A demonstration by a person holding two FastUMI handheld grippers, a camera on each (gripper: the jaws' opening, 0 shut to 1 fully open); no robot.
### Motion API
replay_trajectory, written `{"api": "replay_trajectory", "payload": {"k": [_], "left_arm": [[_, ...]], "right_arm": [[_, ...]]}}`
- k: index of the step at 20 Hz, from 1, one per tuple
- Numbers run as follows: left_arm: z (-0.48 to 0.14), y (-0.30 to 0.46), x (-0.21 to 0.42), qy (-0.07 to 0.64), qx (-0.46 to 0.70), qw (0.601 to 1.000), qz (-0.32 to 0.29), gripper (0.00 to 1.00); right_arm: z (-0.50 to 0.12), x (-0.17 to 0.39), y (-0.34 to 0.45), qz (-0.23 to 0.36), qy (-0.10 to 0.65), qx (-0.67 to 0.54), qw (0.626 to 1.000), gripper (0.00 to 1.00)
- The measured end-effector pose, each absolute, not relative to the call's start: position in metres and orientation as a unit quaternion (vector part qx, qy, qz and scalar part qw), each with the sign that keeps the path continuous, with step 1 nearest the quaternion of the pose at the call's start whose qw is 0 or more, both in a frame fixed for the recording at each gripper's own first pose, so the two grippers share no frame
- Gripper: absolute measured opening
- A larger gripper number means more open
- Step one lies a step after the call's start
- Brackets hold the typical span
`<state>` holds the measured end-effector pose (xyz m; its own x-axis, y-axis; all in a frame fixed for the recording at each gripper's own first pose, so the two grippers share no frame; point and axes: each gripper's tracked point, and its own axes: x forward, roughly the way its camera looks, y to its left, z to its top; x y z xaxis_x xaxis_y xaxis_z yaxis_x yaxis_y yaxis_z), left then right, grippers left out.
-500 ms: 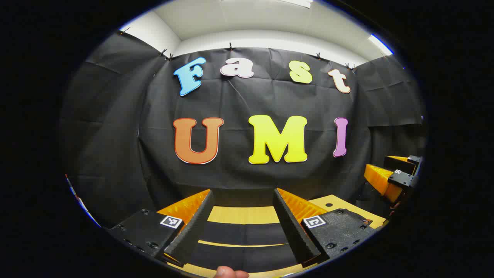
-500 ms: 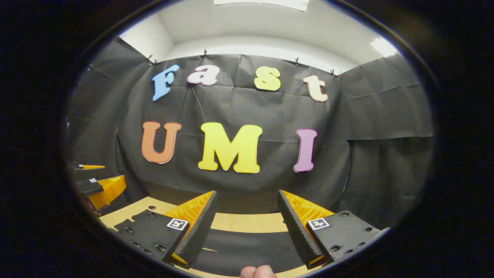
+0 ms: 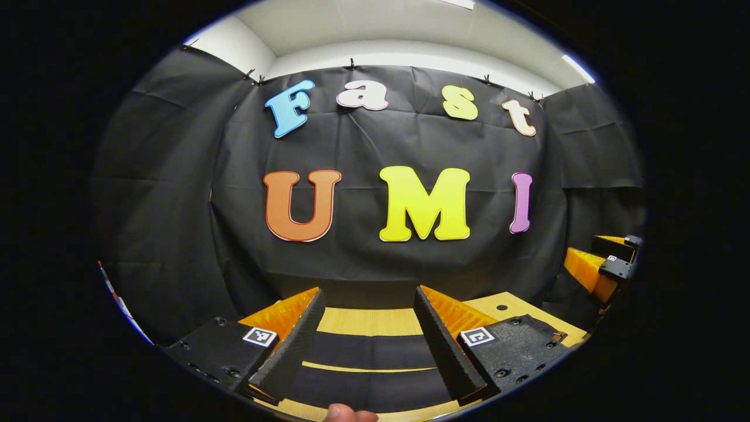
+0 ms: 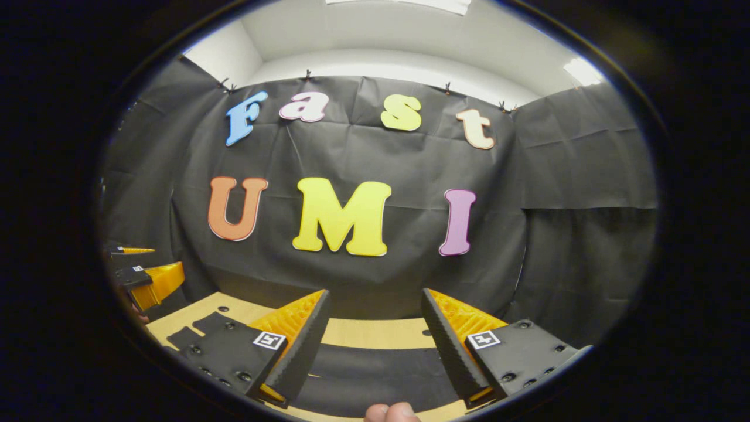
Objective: Grasp the waist and the cuffs of the jeans and fold them to make the two legs overlap; first hold the waist and fold one-third of the jeans toward the cuffs, then hold the cuffs and fold the remaining one-third in the same direction to finish folding.
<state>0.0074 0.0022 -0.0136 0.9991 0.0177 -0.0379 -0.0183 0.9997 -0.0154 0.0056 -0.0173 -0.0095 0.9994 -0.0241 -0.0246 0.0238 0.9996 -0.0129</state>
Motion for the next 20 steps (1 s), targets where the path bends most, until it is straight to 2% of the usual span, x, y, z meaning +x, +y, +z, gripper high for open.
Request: {"api": "replay_trajectory", "payload": {"k": [2,7,13,17,20], "left_arm": [[-0.011,0.001,0.009,0.016,-0.007,1.000,0.008,1.00],[-0.014,0.002,0.015,0.016,-0.013,1.000,0.003,0.98],[-0.050,0.062,0.023,0.058,-0.014,0.997,0.056,0.98],[-0.111,0.122,0.010,0.131,-0.047,0.985,0.104,0.98],[-0.173,0.172,-0.012,0.203,-0.100,0.960,0.165,0.99]], "right_arm": [[-0.008,0.007,-0.019,-0.013,0.011,-0.006,1.000,0.95],[-0.014,0.012,-0.025,-0.003,0.018,-0.008,1.000,0.95],[-0.055,0.029,-0.086,-0.024,0.076,-0.007,0.997,0.95],[-0.108,0.035,-0.168,-0.065,0.149,-0.018,0.987,0.95],[-0.153,0.031,-0.227,-0.099,0.201,-0.027,0.974,0.94]]}}
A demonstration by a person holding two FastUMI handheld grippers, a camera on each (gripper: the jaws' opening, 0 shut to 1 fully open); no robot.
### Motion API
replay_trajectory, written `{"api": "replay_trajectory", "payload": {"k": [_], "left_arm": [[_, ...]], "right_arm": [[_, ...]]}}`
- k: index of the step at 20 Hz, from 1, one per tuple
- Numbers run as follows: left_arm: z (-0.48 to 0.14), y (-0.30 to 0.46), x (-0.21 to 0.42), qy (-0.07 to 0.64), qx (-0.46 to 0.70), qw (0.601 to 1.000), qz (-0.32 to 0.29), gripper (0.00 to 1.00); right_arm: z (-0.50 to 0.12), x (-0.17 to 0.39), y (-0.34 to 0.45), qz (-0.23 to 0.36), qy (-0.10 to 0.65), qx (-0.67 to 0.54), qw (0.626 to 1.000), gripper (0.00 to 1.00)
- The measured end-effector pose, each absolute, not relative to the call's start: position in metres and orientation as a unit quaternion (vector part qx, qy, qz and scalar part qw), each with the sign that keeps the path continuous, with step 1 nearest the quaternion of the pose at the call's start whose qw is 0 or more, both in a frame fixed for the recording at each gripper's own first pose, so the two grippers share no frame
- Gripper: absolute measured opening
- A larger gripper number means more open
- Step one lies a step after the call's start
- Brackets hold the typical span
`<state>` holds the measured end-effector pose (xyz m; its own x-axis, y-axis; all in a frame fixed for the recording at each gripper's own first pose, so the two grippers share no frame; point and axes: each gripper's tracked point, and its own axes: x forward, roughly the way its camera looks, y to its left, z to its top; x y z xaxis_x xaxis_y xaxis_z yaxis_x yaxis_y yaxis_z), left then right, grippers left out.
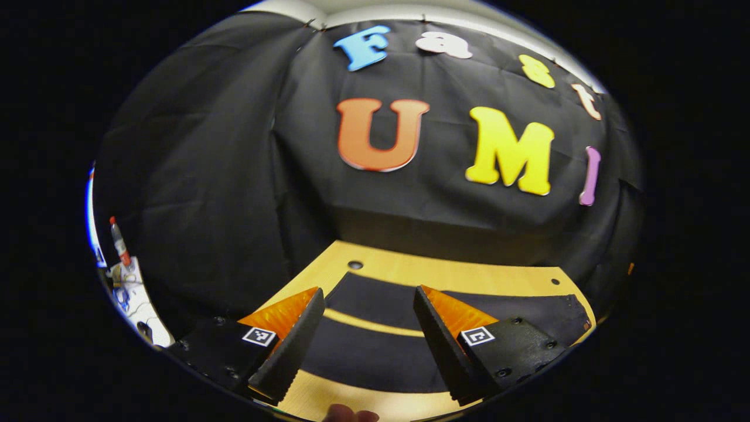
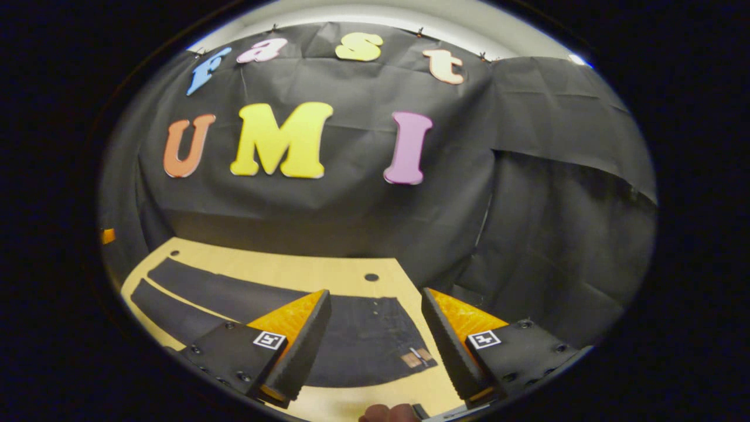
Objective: Grasp the waist and the cuffs of the jeans and fold them to make the two legs overlap; first hold the waist and fold one-third of the jeans toward the cuffs, then hold the cuffs and fold the remaining one-third in the same direction to finish folding.
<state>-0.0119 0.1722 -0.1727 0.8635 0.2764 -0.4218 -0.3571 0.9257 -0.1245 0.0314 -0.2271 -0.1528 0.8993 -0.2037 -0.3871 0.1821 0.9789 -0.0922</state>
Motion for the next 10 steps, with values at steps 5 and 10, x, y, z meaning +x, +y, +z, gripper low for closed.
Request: {"api": "replay_trajectory", "payload": {"k": [5,10], "left_arm": [[-0.263,0.205,-0.047,0.305,-0.286,0.868,0.266,0.99],[-0.285,0.199,-0.045,0.319,-0.456,0.767,0.319,0.99]], "right_arm": [[-0.254,0.018,-0.277,-0.137,0.327,0.064,0.933,0.96],[-0.322,0.005,-0.300,-0.177,0.405,0.193,0.876,0.95]]}}
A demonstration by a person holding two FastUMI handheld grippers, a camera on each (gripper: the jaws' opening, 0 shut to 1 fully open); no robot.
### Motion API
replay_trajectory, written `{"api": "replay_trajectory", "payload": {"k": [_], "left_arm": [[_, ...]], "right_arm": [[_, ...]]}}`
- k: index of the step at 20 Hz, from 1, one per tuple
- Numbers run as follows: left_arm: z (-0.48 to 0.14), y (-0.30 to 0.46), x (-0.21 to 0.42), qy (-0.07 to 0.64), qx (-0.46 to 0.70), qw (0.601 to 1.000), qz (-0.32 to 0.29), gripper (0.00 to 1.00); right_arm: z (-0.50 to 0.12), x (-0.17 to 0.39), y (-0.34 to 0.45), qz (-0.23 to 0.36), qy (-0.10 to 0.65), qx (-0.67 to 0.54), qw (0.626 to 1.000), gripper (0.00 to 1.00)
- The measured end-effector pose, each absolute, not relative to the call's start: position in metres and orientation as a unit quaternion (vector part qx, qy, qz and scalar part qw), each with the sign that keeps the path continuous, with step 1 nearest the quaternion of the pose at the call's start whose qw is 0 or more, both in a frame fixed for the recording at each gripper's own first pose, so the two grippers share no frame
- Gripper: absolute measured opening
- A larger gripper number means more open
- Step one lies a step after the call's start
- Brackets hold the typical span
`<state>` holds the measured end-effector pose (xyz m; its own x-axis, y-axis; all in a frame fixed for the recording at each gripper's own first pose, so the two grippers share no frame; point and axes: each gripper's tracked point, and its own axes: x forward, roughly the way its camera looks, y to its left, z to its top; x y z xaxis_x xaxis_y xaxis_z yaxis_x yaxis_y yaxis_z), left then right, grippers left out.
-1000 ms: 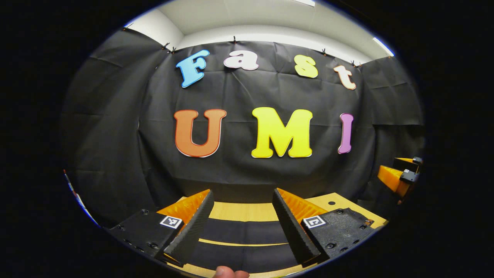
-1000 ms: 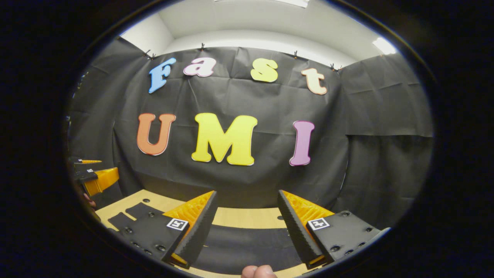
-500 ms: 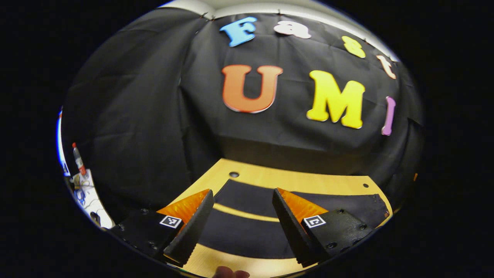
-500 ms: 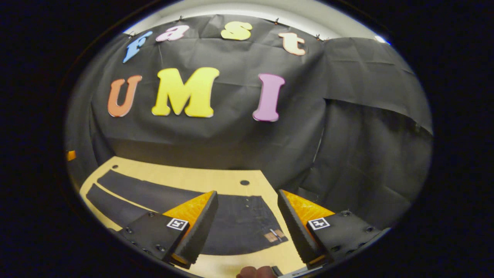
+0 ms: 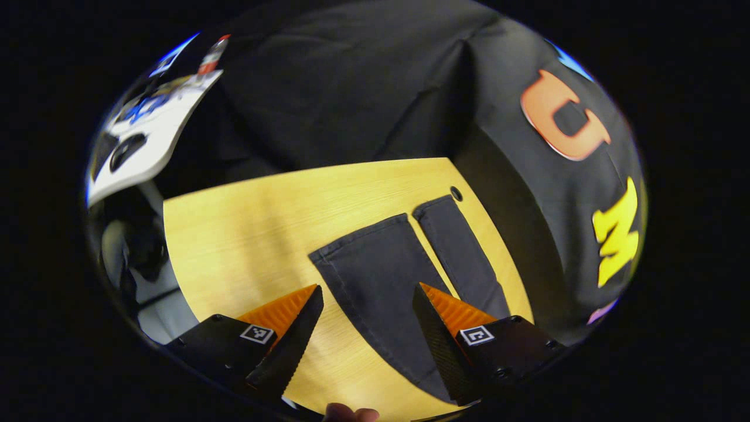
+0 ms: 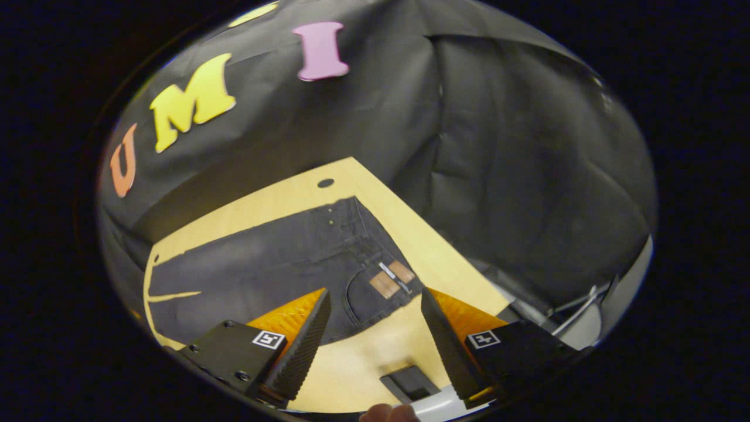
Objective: Grasp the waist and the cuffs of the jeans and fold them to make the two legs overlap; first hold the waist and fold one-third of the jeans toward the cuffs, then hold the cuffs and fold the remaining one-third in the same direction to finish folding.
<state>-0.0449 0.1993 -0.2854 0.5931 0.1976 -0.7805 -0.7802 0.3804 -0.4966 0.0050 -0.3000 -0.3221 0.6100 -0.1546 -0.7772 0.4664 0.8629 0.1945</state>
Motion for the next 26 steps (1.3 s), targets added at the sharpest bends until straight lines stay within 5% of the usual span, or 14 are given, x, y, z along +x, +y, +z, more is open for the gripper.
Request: {"api": "replay_trajectory", "payload": {"k": [5,21,24,26], "left_arm": [[-0.317,0.216,-0.041,0.330,-0.502,0.720,0.346,0.99],[-0.322,0.217,-0.014,0.344,-0.507,0.712,0.342,0.99],[-0.323,0.216,-0.005,0.350,-0.501,0.715,0.340,0.98],[-0.328,0.217,-0.006,0.358,-0.493,0.712,0.348,0.93]], "right_arm": [[-0.368,0.002,-0.312,-0.219,0.450,0.293,0.815,0.98],[-0.423,0.046,-0.307,-0.260,0.474,0.270,0.797,1.00],[-0.429,0.052,-0.304,-0.280,0.495,0.224,0.792,0.93],[-0.431,0.053,-0.301,-0.283,0.507,0.176,0.795,1.00]]}}
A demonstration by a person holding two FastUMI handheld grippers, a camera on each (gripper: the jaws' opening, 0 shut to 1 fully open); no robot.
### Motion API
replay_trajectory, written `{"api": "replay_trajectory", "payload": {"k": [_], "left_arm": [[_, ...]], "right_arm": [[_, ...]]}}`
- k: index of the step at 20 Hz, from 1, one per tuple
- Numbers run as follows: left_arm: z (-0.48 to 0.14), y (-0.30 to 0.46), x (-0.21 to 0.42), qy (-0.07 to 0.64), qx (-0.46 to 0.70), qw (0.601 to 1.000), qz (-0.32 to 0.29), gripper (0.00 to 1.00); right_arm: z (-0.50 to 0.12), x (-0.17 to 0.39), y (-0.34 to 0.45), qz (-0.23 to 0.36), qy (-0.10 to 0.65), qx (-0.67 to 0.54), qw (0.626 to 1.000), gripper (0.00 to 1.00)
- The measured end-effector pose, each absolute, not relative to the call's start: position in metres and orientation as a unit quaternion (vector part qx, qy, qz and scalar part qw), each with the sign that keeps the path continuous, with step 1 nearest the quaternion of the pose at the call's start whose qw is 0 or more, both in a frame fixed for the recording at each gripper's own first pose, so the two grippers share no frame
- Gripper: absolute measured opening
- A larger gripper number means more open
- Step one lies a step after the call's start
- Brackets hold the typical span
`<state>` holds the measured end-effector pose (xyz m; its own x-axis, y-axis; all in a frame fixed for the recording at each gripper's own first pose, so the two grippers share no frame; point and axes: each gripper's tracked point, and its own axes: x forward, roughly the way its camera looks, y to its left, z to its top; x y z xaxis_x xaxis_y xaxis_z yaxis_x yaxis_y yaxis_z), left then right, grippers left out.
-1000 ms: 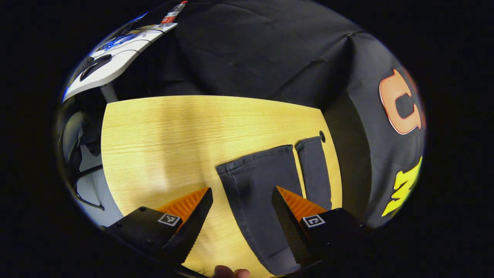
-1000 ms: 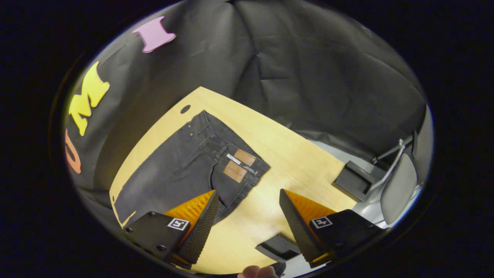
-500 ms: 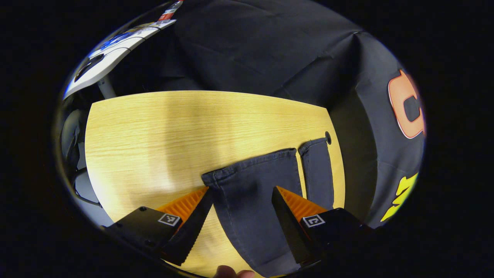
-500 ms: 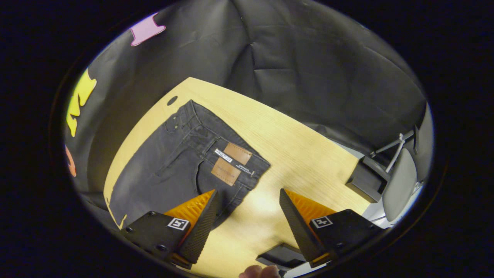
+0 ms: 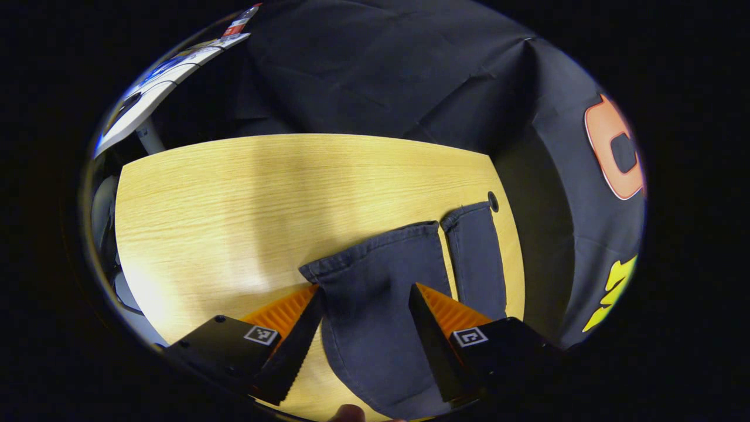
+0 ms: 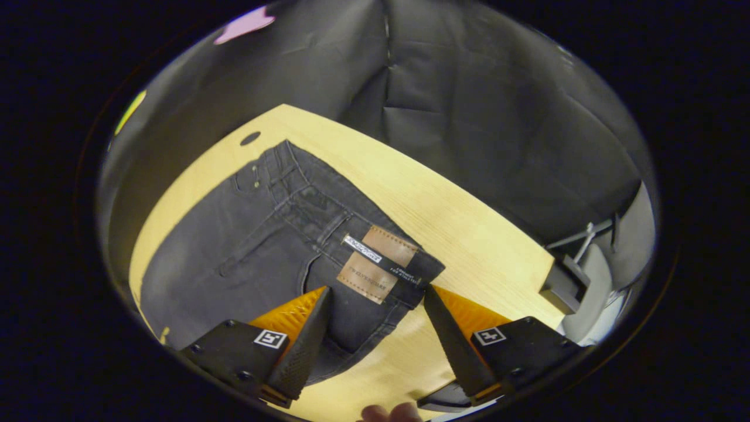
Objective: Grasp the waist and the cuffs of the jeans and fold them to make the two legs overlap; first hold the waist and fold one-third of the jeans toward the cuffs, then hold the cuffs and fold the remaining one-third in the same direction to finish folding.
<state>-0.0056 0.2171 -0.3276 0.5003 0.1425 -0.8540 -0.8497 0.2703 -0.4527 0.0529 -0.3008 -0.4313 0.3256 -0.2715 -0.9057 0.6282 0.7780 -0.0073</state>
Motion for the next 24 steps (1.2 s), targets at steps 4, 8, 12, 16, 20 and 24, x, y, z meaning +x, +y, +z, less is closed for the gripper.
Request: {"api": "replay_trajectory", "payload": {"k": [4,8,12,16,20,24], "left_arm": [[-0.333,0.219,-0.004,0.364,-0.487,0.710,0.355,0.76],[-0.338,0.222,-0.007,0.373,-0.488,0.701,0.363,0.35],[-0.337,0.216,-0.003,0.378,-0.500,0.698,0.346,0.08],[-0.319,0.200,-0.003,0.374,-0.526,0.696,0.314,0.04],[-0.288,0.192,0.015,0.353,-0.577,0.676,0.293,0.04],[-0.257,0.193,0.029,0.334,-0.607,0.666,0.275,0.04]], "right_arm": [[-0.431,0.054,-0.301,-0.300,0.503,0.190,0.788,0.89],[-0.430,0.064,-0.294,-0.282,0.509,0.189,0.791,0.68],[-0.427,0.065,-0.290,-0.274,0.520,0.233,0.775,0.29],[-0.414,0.064,-0.288,-0.257,0.508,0.345,0.746,0.01],[-0.379,0.062,-0.282,-0.227,0.486,0.418,0.733,0.00],[-0.346,0.072,-0.266,-0.202,0.480,0.446,0.728,0.01]]}}
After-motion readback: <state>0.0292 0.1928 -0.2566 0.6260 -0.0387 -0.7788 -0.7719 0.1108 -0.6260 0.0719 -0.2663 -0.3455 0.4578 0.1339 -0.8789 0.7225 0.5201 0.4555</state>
